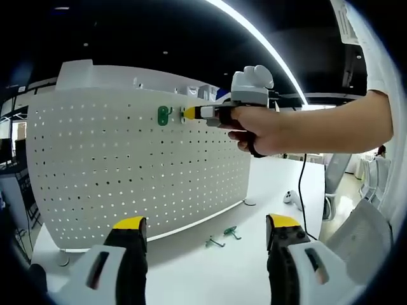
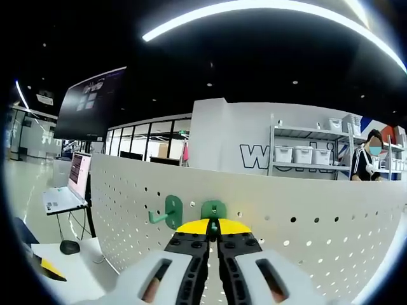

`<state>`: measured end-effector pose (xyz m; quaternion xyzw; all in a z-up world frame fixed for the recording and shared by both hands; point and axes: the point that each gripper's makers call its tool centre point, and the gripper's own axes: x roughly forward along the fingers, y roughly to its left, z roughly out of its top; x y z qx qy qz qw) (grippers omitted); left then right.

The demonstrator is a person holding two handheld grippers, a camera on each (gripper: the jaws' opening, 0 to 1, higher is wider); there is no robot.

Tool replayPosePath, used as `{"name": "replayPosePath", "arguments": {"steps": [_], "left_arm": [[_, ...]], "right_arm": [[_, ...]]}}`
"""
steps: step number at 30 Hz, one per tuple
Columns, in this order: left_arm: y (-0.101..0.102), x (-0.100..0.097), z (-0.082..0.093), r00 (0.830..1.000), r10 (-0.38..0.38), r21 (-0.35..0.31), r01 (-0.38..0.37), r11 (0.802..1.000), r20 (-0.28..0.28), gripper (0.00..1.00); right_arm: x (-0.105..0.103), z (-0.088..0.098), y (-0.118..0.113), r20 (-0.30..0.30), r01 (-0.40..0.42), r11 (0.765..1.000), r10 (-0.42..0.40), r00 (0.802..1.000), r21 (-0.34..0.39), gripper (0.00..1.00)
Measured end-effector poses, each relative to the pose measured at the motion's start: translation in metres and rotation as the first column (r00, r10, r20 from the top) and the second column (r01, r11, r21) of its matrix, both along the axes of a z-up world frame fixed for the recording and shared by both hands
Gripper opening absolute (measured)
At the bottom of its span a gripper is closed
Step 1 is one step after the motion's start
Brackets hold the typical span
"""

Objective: Insert the hook assembly into the mounting plate slot until the hook locks in place.

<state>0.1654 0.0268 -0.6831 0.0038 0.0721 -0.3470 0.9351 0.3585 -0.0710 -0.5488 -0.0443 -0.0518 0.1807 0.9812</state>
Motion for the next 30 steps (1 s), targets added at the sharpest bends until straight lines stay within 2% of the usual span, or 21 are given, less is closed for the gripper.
{"name": "replayPosePath", "arguments": {"steps": [13, 17, 20, 22, 30], "left_arm": [[-0.0011, -0.0023, 0.0005, 1.0, -0.006, -0.003, 0.006, 1.0, -0.002, 0.78], [-0.0004, -0.0021, 0.0015, 1.0, -0.006, -0.004, 0.006, 1.0, -0.001, 0.78], [0.0004, -0.0016, 0.0019, 1.0, -0.005, -0.007, 0.005, 1.0, -0.003, 0.78], [0.0008, -0.0014, 0.0017, 1.0, -0.006, 0.003, 0.006, 1.0, -0.003, 0.78], [-0.0011, -0.0021, 0.0048, 1.0, -0.029, 0.002, 0.029, 1.0, 0.002, 0.77]], "right_arm": [[0.0023, -0.0013, -0.0003, -0.001, 0.08, 0.997, -0.08, 0.997, 0.019, 0.01], [0.0038, -0.0013, 0.0008, 0.001, 0.122, 0.993, -0.122, 0.993, -0.002, 0.01], [0.0066, -0.0023, -0.0003, -0.014, 0.16, 0.986, -0.159, 0.987, 0.044, 0.01], [0.0081, -0.0028, 0.0009, -0.01, 0.168, 0.985, -0.167, 0.986, 0.027, 0.01], [0.0085, -0.0031, 0.0007, -0.015, 0.223, 0.973, -0.223, 0.975, 0.058, 0.01]]}}
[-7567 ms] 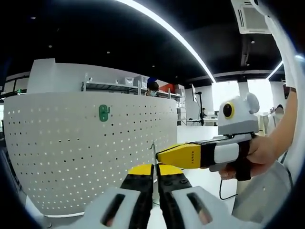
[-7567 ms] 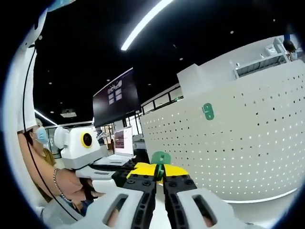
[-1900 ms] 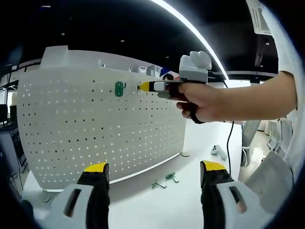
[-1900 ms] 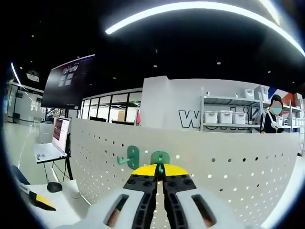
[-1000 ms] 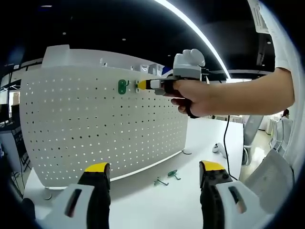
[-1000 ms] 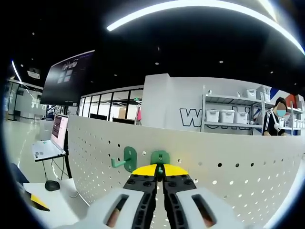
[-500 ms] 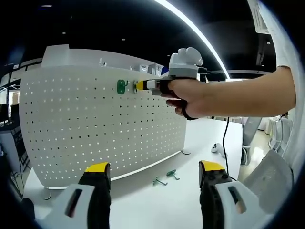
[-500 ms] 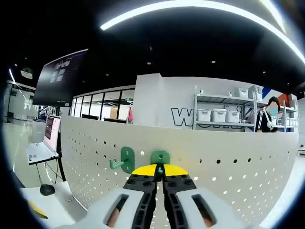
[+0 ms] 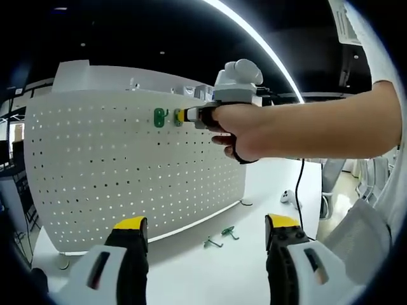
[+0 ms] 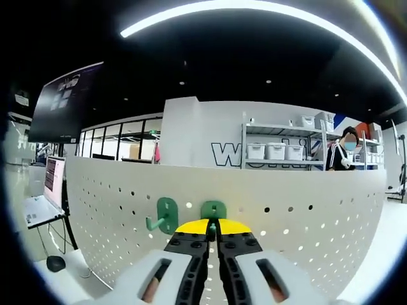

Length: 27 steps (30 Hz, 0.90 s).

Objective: Insert the hook assembly into the mounting plate slot until the hook locks in place.

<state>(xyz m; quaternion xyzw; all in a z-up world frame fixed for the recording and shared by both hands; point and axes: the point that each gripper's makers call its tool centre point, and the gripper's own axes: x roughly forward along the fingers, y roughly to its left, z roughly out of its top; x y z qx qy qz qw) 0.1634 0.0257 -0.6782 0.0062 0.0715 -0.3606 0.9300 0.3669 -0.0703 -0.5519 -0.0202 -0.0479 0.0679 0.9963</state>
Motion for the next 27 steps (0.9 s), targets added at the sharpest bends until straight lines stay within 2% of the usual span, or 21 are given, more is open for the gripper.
{"name": "replayPosePath", "arguments": {"steps": [7, 9, 12, 27], "left_arm": [[0.001, -0.0014, 0.0002, 1.0, -0.007, -0.002, 0.007, 1.0, -0.003, 0.77], [0.0021, -0.0018, -0.0007, 1.0, -0.005, -0.005, 0.005, 1.0, -0.006, 0.77], [0.002, -0.0028, -0.0027, 1.0, -0.008, -0.003, 0.008, 1.0, -0.011, 0.77], [0.003, -0.0017, -0.0025, 1.0, 0.0, -0.006, 0.0, 1.0, -0.008, 0.77]], "right_arm": [[0.0006, -0.0014, -0.0012, 0.006, 0.045, 0.998, -0.045, 0.999, 0.05, 0.02], [0.0004, -0.0033, 0.0004, 0.005, 0.052, 0.998, -0.052, 0.999, 0.031, 0.02], [-0.0017, -0.0033, -0.001, 0.01, 0.058, 0.997, -0.059, 0.998, 0.047, 0.02], [-0.0027, -0.0025, -0.0011, -0.004, 0.032, 0.998, -0.031, 1.0, 0.046, 0.03]]}}
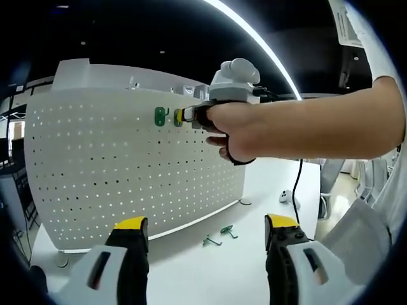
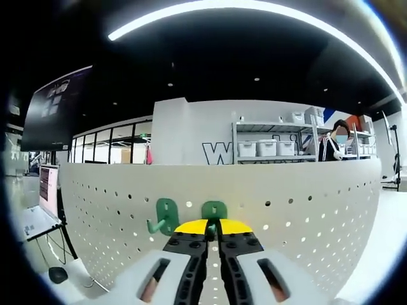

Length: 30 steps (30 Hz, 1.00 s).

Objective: Insert the hook assembly into the mounting plate slot until the hook locks in place.

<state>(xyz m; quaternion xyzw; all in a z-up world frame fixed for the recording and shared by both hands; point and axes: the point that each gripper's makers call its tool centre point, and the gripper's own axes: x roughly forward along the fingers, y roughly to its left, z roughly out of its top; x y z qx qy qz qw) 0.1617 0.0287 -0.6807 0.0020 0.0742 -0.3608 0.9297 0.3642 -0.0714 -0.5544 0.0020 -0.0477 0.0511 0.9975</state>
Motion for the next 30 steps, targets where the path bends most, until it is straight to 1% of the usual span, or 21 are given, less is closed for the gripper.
{"name": "replayPosePath", "arguments": {"steps": [3, 5, 6, 8, 11, 15, 17, 20, 23, 24, 25, 30], "left_arm": [[0.001, 0.001, 0.001, 1.0, 0.003, 0.007, -0.003, 1.0, 0.003, 0.77], [0.002, 0.002, 0.003, 1.0, 0.012, 0.007, -0.012, 1.0, 0.008, 0.77], [0.002, 0.002, 0.003, 1.0, 0.015, 0.005, -0.015, 1.0, 0.008, 0.77], [0.003, 0.0, 0.003, 1.0, 0.017, 0.007, -0.017, 1.0, 0.006, 0.77], [0.003, -0.003, 0.0, 1.0, 0.01, 0.022, -0.01, 1.0, 0.005, 0.76], [0.004, -0.004, 0.001, 1.0, 0.017, 0.025, -0.018, 1.0, 0.005, 0.76], [0.004, -0.004, 0.001, 1.0, 0.018, 0.03, -0.018, 0.999, 0.008, 0.76], [0.004, -0.003, 0.003, 1.0, 0.019, 0.032, -0.02, 0.999, 0.013, 0.76], [0.004, -0.001, 0.006, 1.0, 0.019, 0.035, -0.02, 0.999, 0.02, 0.76], [0.005, -0.001, 0.005, 1.0, 0.018, 0.036, -0.019, 0.999, 0.015, 0.76], [0.005, -0.001, 0.005, 1.0, 0.017, 0.037, -0.018, 0.999, 0.015, 0.76], [0.006, -0.001, 0.006, 1.0, 0.013, 0.047, -0.014, 0.999, 0.019, 0.76]], "right_arm": [[-0.001, 0.0, 0.002, 0.008, -0.026, 1.0, 0.026, 1.0, -0.015, 0.06], [-0.001, 0.0, 0.003, 0.003, -0.042, 0.999, 0.042, 0.999, -0.014, 0.07], [-0.001, 0.0, 0.004, -0.001, -0.051, 0.998, 0.051, 0.999, -0.024, 0.08], [-0.001, 0.0, 0.009, -0.004, -0.078, 0.993, 0.078, 0.997, -0.085, 0.11], [-0.003, -0.001, 0.01, -0.003, -0.098, 0.992, 0.098, 0.995, -0.085, 0.14], [-0.006, -0.002, 0.011, -0.004, -0.157, 0.983, 0.157, 0.988, -0.093, 0.17], [-0.007, -0.001, 0.011, -0.015, -0.179, 0.98, 0.179, 0.984, -0.086, 0.18], [-0.009, 0.0, 0.013, -0.002, -0.213, 0.975, 0.213, 0.977, -0.068, 0.21], [-0.012, 0.003, 0.015, 0.017, -0.241, 0.969, 0.242, 0.97, -0.054, 0.28], [-0.014, 0.005, 0.018, 0.027, -0.259, 0.964, 0.261, 0.965, -0.064, 0.29], [-0.014, 0.004, 0.018, 0.022, -0.262, 0.962, 0.264, 0.964, -0.076, 0.3], [-0.02, 0.005, 0.015, 0.034, -0.3, 0.953, 0.302, 0.953, -0.053, 0.34]]}}
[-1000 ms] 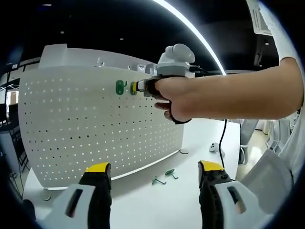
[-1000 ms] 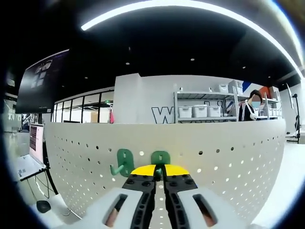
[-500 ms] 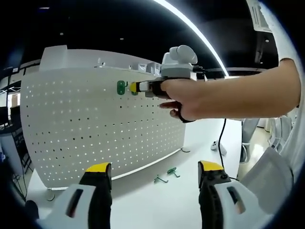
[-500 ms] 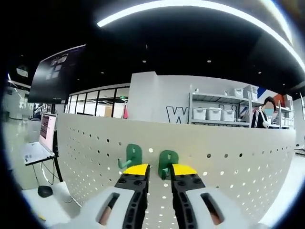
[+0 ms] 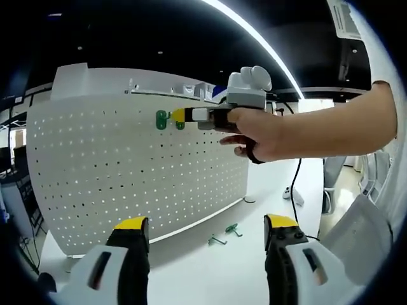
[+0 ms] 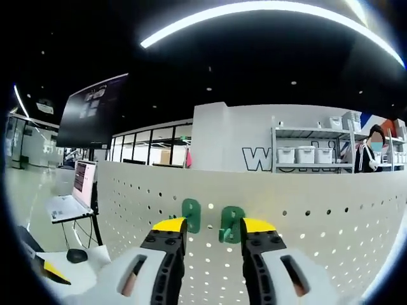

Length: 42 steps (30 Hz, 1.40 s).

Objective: Insert the hook assembly into the mounting plate slot until the hook locks in place.

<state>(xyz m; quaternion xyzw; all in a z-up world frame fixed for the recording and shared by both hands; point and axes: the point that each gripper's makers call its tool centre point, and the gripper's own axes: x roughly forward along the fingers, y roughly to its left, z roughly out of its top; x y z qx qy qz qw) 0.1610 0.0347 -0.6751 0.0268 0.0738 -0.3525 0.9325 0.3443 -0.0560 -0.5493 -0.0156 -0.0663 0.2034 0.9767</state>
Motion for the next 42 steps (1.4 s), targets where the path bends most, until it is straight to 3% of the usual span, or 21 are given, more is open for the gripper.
{"name": "replayPosePath", "arguments": {"steps": [4, 11, 26, 42], "left_arm": [[0.001, 0.0, 0.0, 1.0, 0.007, -0.002, -0.007, 1.0, -0.002, 0.76], [0.003, 0.0, -0.001, 1.0, 0.011, 0.002, -0.011, 1.0, -0.007, 0.76], [0.006, 0.002, 0.0, 1.0, 0.021, 0.008, -0.021, 1.0, -0.003, 0.76], [0.006, 0.002, -0.004, 1.0, 0.022, 0.007, -0.022, 1.0, -0.009, 0.76]], "right_arm": [[-0.007, -0.003, 0.0, 0.005, -0.04, 0.999, 0.04, 0.999, -0.008, 0.4], [-0.013, -0.012, -0.009, -0.018, -0.048, 0.999, 0.048, 0.999, -0.011, 0.41], [-0.024, -0.012, -0.01, -0.011, -0.083, 0.997, 0.083, 0.996, -0.006, 0.42], [-0.062, -0.032, -0.027, -0.039, -0.129, 0.992, 0.128, 0.991, -0.012, 0.44]]}}
